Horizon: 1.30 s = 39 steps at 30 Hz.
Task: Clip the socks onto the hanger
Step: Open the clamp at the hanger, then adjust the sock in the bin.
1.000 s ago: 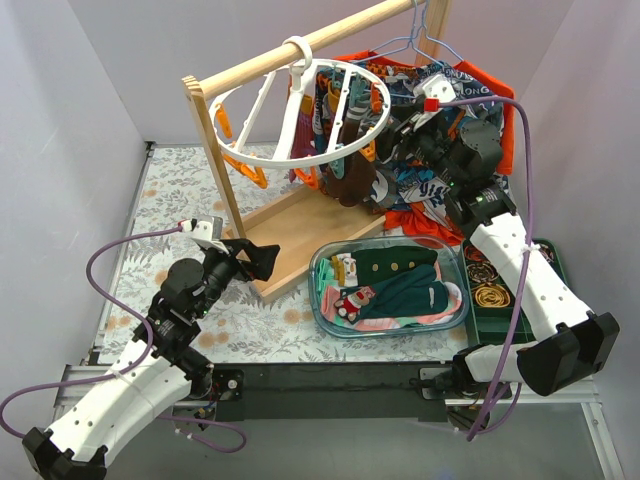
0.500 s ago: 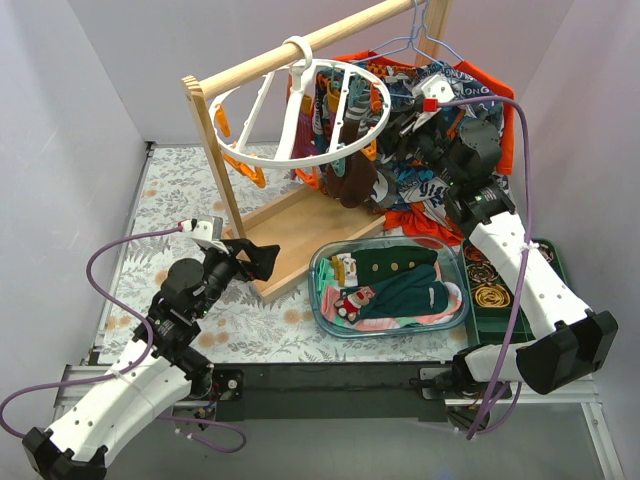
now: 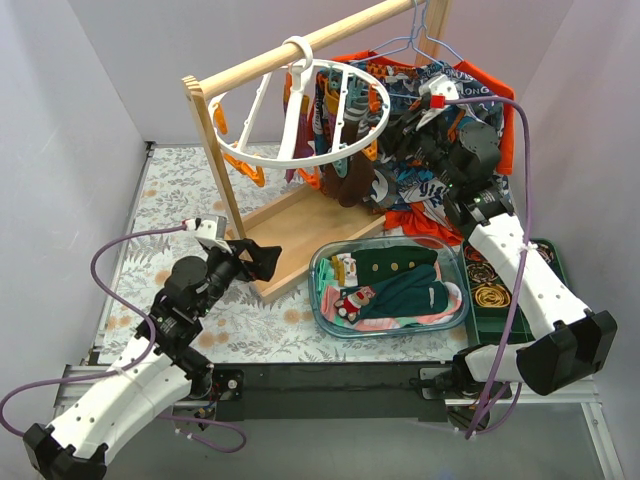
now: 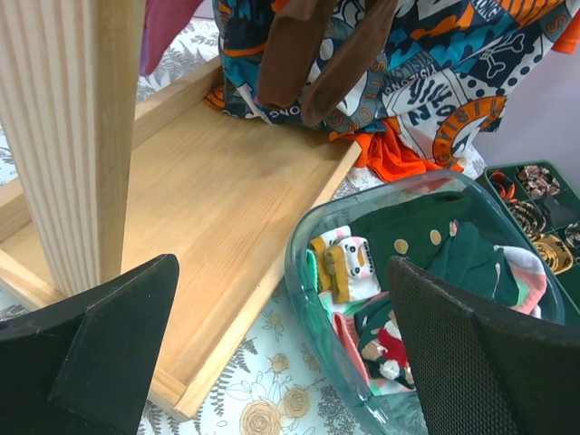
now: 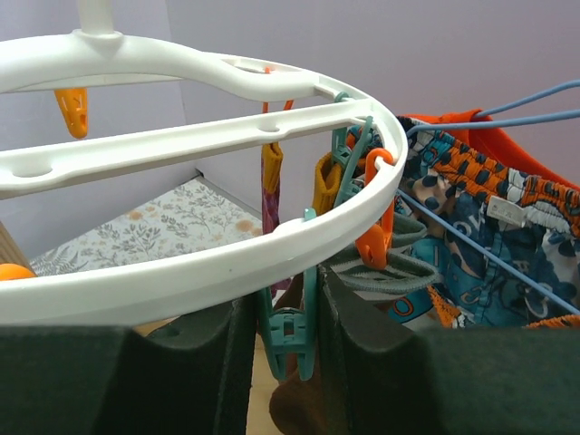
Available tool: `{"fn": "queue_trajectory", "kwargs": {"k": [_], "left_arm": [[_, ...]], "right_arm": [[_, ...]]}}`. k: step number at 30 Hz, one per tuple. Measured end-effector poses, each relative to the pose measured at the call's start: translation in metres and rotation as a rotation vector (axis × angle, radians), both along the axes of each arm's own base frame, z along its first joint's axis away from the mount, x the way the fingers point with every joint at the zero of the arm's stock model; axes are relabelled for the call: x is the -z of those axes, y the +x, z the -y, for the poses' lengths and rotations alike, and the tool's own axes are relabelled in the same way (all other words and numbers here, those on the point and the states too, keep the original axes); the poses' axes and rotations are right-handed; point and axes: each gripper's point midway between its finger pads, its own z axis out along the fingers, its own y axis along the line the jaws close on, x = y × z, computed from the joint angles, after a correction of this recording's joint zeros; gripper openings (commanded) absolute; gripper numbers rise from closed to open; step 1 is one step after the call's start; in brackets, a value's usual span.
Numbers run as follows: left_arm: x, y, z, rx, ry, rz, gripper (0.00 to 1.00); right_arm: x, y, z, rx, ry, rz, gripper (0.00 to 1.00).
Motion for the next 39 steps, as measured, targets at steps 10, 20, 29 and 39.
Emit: {"fn": "queue_trajectory", "kwargs": {"k": [10, 20, 29, 39], "left_arm": [[0.023, 0.003, 0.014, 0.057, 0.042, -0.075, 0.97], [0.064, -0.005, 0.045, 0.164, 0.085, -0.222, 0.96], [0.096, -0.031, 0.086, 0.258, 0.138, -0.345, 0.87], [0.104, -0.032, 0.156, 0.298, 0.256, -0.390, 0.75]], "right_arm": [[-0.001, -0.003, 0.004, 0.017, 0.146, -0.112, 0.01], [0.004, -0.005, 0.001, 0.001, 0.249, -0.202, 0.01], [0.009, -0.004, 0.000, 0.000, 0.239, -0.197, 0.01], [0.014, -0.004, 0.002, 0.006, 0.203, -0.176, 0.01]]}}
